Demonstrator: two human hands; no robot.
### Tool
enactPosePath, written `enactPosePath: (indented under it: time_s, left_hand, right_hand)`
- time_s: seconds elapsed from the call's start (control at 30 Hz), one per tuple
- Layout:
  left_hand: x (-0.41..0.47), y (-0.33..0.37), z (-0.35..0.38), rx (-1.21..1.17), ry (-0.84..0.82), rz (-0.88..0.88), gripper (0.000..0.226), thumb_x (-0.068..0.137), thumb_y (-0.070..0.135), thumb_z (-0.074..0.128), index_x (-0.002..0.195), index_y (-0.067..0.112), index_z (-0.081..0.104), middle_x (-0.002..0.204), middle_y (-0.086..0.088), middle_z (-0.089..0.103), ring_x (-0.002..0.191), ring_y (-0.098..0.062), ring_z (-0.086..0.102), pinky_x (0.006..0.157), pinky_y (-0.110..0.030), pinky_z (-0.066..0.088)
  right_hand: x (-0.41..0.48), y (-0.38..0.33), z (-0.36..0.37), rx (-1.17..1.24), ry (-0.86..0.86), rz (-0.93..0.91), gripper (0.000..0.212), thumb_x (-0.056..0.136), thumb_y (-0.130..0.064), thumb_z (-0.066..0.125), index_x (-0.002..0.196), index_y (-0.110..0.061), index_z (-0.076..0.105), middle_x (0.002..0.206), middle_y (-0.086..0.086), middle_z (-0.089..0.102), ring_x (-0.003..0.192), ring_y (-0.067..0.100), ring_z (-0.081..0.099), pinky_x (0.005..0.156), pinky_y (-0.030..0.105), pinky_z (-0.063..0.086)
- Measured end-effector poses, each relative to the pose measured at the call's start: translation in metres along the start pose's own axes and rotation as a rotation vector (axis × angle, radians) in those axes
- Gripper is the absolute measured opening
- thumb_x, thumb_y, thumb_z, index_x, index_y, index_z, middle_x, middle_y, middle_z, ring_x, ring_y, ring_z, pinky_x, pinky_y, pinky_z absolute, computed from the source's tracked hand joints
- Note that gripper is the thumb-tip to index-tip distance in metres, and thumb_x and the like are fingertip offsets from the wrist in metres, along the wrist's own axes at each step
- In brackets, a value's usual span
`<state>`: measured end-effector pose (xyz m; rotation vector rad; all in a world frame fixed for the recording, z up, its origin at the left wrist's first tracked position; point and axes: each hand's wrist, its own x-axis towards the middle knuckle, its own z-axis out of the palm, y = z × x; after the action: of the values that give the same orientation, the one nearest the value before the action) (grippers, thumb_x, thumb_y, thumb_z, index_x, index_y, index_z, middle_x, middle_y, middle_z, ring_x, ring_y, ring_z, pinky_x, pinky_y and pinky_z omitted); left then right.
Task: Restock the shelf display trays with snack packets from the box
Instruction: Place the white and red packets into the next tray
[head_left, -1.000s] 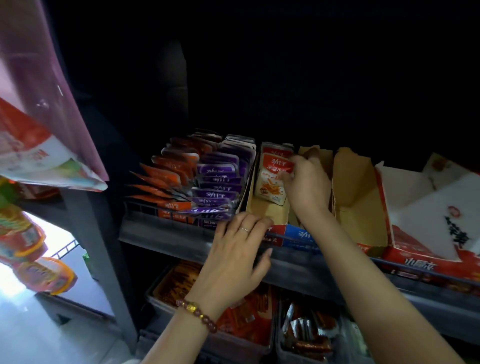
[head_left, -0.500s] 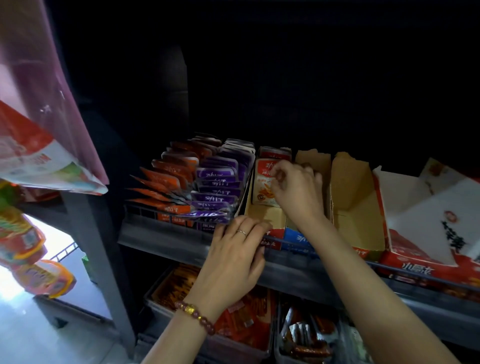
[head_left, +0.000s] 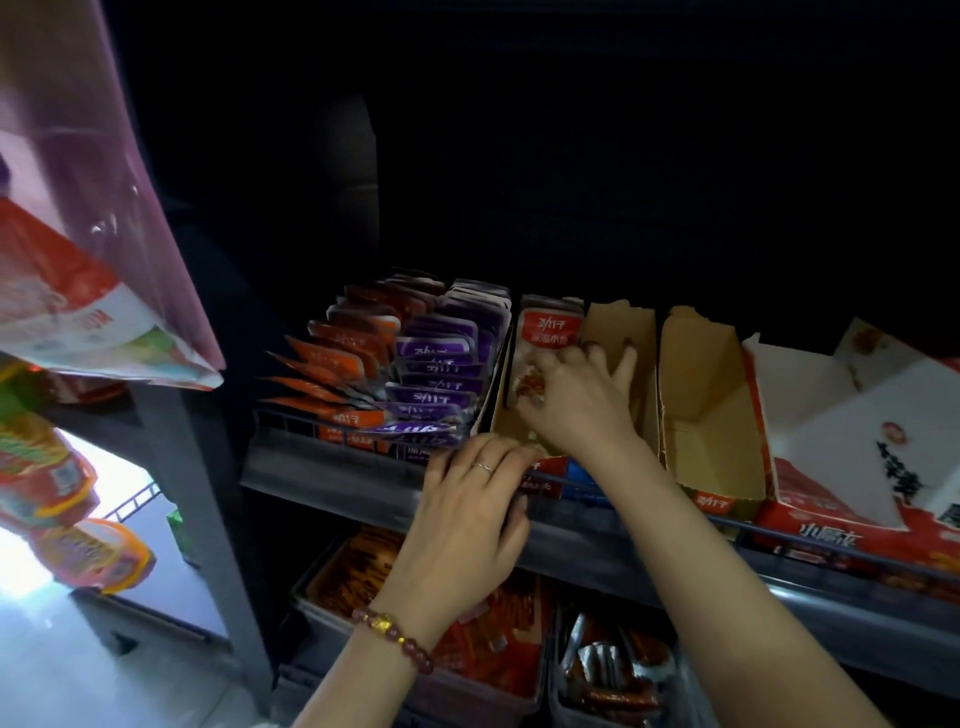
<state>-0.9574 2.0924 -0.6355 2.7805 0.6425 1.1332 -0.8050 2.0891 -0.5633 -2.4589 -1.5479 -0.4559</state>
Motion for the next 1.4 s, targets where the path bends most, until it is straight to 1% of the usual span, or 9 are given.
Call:
enactPosePath:
  time_s: [0.13,0.6,0.67,0.73,0.77,0.83,1.07,1.23,1.4]
  left_hand:
    - [-0.001,-0.001,0.001,0.005,-0.006,-0.003,0.04,0.083,0.025,0.041,0.122,0.023,0.051,0.119,0.008,0.056,0.118,-0.01,0.042,0.096,-0.029,0.026]
    - [-0.002,0.005,-0.012,-0.035,0.082,0.01,0.048,0.085,0.016,0.04,0.131,0.011,0.051,0.129,-0.001,0.057,0.125,-0.012,0.045,0.1,-0.027,0.034]
    - [-0.009,0.004,-0.02,-0.026,0.094,0.079,0.045,0.085,0.015,0.042,0.127,0.009,0.056,0.127,-0.002,0.059,0.122,-0.014,0.047,0.102,-0.027,0.034]
    - [-0.021,0.003,-0.028,0.008,0.072,0.163,0.039,0.085,0.014,0.045,0.119,0.01,0.062,0.121,-0.001,0.062,0.116,-0.016,0.052,0.1,-0.03,0.039]
    - [-0.028,0.002,-0.033,0.025,0.044,0.2,0.035,0.085,0.015,0.047,0.115,0.011,0.064,0.117,-0.001,0.063,0.111,-0.016,0.055,0.096,-0.032,0.042]
    - [-0.045,0.001,-0.042,0.057,-0.039,0.267,0.029,0.085,0.017,0.049,0.108,0.013,0.067,0.11,0.0,0.065,0.101,-0.017,0.06,0.086,-0.034,0.046]
    - [-0.124,0.001,-0.059,0.09,-0.408,0.333,0.023,0.088,0.026,0.044,0.089,0.015,0.064,0.088,-0.001,0.063,0.077,-0.021,0.06,0.072,-0.033,0.049]
    - [-0.198,-0.005,-0.044,0.114,-0.667,0.246,0.032,0.086,0.029,0.035,0.09,0.017,0.065,0.101,-0.001,0.062,0.082,-0.022,0.061,0.076,-0.039,0.049]
    - [-0.269,-0.018,-0.03,0.092,-0.851,0.166,0.025,0.086,0.025,0.045,0.096,0.013,0.065,0.102,-0.005,0.062,0.085,-0.025,0.061,0.076,-0.043,0.05]
  right_hand:
    - [-0.001,0.001,0.0,0.006,0.01,0.021,0.053,0.091,-0.045,0.047,0.14,-0.03,0.033,0.135,0.003,0.049,0.131,0.028,0.034,0.111,0.059,0.0]
    - [-0.011,-0.003,-0.04,-0.072,-0.164,-0.01,0.038,0.097,-0.034,0.042,0.135,-0.034,0.047,0.143,-0.002,0.043,0.136,0.027,0.027,0.109,0.062,-0.009]
    - [-0.024,0.001,-0.057,-0.042,-0.131,-0.062,0.033,0.098,-0.033,0.04,0.128,-0.034,0.054,0.138,-0.005,0.049,0.132,0.024,0.034,0.112,0.057,-0.001]
    - [-0.044,0.006,-0.071,0.077,-0.038,-0.186,0.029,0.098,-0.032,0.041,0.119,-0.034,0.06,0.126,-0.008,0.059,0.113,0.01,0.051,0.107,0.044,0.029]
    - [-0.056,0.007,-0.077,0.18,-0.003,-0.248,0.027,0.098,-0.031,0.043,0.115,-0.032,0.064,0.118,-0.01,0.063,0.095,-0.002,0.056,0.093,0.033,0.044]
    - [-0.085,0.008,-0.085,0.369,-0.023,-0.352,0.023,0.097,-0.029,0.048,0.107,-0.026,0.069,0.106,-0.012,0.067,0.078,-0.005,0.058,0.071,0.025,0.05]
    - [-0.187,0.005,-0.029,0.81,-0.642,-0.425,0.018,0.096,-0.018,0.053,0.092,-0.017,0.07,0.079,-0.006,0.068,0.077,0.004,0.064,0.073,0.019,0.049]
    - [-0.266,0.004,0.092,0.733,-0.959,-0.291,0.017,0.096,-0.018,0.052,0.088,-0.024,0.066,0.084,-0.009,0.066,0.08,0.003,0.062,0.075,0.02,0.047]
    - [-0.343,0.004,0.199,0.595,-1.259,-0.275,0.012,0.093,-0.003,0.053,0.095,-0.009,0.063,0.087,-0.004,0.06,0.08,0.006,0.053,0.07,0.007,0.038]
